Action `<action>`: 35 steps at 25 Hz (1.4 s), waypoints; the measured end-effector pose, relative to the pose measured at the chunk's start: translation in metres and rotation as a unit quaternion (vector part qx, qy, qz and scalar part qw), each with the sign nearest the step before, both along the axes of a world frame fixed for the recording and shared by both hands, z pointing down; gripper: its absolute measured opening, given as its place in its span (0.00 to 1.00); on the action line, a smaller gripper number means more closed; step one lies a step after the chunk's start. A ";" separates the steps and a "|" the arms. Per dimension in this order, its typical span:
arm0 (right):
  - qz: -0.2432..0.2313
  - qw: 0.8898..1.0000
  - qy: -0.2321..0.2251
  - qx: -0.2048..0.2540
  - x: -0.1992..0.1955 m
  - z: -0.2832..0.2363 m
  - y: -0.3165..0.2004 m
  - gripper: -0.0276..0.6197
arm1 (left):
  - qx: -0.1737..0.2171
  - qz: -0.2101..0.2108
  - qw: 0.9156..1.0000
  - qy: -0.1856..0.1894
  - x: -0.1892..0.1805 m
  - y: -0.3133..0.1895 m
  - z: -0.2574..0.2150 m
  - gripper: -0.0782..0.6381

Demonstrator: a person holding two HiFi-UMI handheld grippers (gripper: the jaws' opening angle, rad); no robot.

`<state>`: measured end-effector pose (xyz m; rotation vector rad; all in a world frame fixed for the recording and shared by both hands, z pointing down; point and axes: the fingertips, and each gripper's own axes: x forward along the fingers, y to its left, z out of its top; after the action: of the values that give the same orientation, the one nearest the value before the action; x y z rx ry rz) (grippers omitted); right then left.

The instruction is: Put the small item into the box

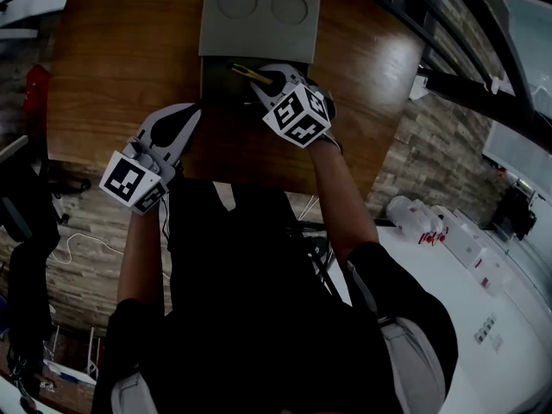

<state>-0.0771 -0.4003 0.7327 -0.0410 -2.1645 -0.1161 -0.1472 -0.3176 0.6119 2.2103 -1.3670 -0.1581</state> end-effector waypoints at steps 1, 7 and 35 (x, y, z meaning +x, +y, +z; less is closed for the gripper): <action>-0.002 1.000 0.003 0.000 0.000 0.002 0.000 0.15 | 0.000 -0.001 1.000 0.000 0.000 0.000 0.000 0.13; -0.001 1.000 0.014 -0.003 0.003 0.009 -0.002 0.15 | 0.001 -0.013 1.000 0.018 -0.001 0.000 -0.001 0.13; -0.006 0.999 0.039 -0.018 0.000 0.017 -0.004 0.16 | 0.007 -0.014 1.000 0.026 0.001 0.005 -0.002 0.13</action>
<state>-0.0767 -0.4040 0.7494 -0.0791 -2.0889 -0.0804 -0.1466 -0.3131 0.6096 2.1839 -1.3743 -0.2353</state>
